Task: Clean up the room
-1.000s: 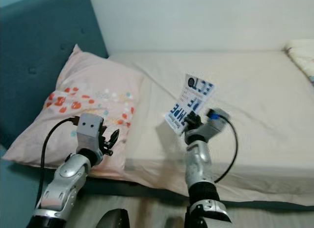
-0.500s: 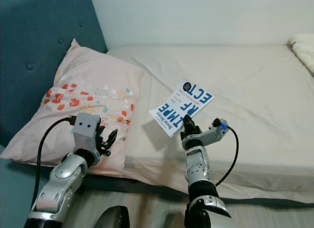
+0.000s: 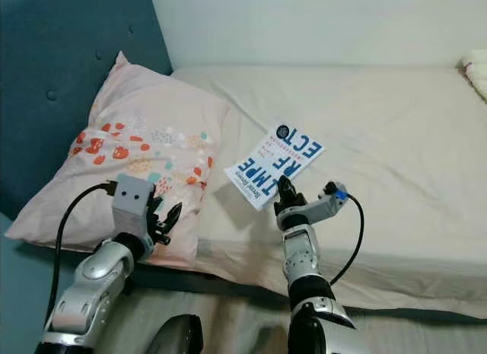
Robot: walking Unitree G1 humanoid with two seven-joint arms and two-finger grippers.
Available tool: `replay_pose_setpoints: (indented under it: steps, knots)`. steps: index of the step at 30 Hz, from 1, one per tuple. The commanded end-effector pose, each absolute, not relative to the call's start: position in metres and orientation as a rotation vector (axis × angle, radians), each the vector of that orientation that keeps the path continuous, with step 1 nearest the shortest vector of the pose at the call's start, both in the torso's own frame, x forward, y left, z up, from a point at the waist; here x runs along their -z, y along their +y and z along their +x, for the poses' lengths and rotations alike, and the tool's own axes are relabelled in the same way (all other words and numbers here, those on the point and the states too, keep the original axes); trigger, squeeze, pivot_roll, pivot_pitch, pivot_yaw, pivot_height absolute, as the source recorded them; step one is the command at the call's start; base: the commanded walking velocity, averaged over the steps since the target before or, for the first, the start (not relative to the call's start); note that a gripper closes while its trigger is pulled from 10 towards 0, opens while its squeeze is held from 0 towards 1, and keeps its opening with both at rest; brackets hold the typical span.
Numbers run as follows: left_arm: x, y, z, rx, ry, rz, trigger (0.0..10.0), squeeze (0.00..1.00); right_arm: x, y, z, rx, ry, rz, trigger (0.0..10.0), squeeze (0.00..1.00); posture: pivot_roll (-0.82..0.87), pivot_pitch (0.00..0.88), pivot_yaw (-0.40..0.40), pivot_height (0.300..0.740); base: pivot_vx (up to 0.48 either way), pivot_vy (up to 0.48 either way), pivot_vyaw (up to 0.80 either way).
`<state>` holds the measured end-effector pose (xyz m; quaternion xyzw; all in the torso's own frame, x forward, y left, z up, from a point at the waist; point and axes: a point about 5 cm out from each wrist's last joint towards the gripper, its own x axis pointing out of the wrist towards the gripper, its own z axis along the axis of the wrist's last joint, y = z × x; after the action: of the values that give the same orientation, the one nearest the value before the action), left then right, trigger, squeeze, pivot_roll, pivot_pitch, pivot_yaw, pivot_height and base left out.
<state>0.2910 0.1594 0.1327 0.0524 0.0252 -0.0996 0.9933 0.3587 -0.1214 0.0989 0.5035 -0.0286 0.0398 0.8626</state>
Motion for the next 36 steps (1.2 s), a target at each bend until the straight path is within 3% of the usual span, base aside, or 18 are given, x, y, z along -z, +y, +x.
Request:
replay_pose_setpoints:
  steps: [1, 11, 21, 27, 36]
  knots:
    - [-0.132, 0.163, 0.289, 0.202, 0.062, 0.114, 10.0, 0.00, -0.118, -0.055, 0.358, -0.218, -0.075, 1.204, 10.0, 0.00, 0.12, 0.169, 0.004, 0.609, 0.000, 0.000, 0.00]
    - [-0.140, 0.157, 0.283, 0.286, 0.037, 0.126, 10.0, 0.00, -0.130, -0.059, 0.364, -0.198, -0.211, 1.282, 10.0, 0.00, 0.18, 0.219, 0.006, 0.609, 0.000, 0.000, 0.00]
    - [-0.147, 0.165, 0.278, 0.326, 0.023, 0.131, 10.0, 0.00, -0.119, -0.036, 0.361, -0.158, -0.012, 1.216, 10.0, 0.00, 0.20, 0.238, 0.007, 0.609, 0.000, 0.000, 0.00]
    - [-0.149, 0.167, 0.276, 0.367, 0.007, 0.153, 10.0, 0.00, -0.099, -0.009, 0.344, -0.157, 0.147, 1.139, 10.0, 0.00, 0.19, 0.226, -0.001, 0.609, 0.000, 0.000, 0.00]
    - [-0.149, 0.162, 0.276, 0.394, 0.020, 0.128, 10.0, 0.00, -0.079, 0.003, 0.329, -0.204, 0.250, 1.034, 10.0, 0.00, 0.18, 0.214, -0.004, 0.609, 0.000, 0.000, 0.00]
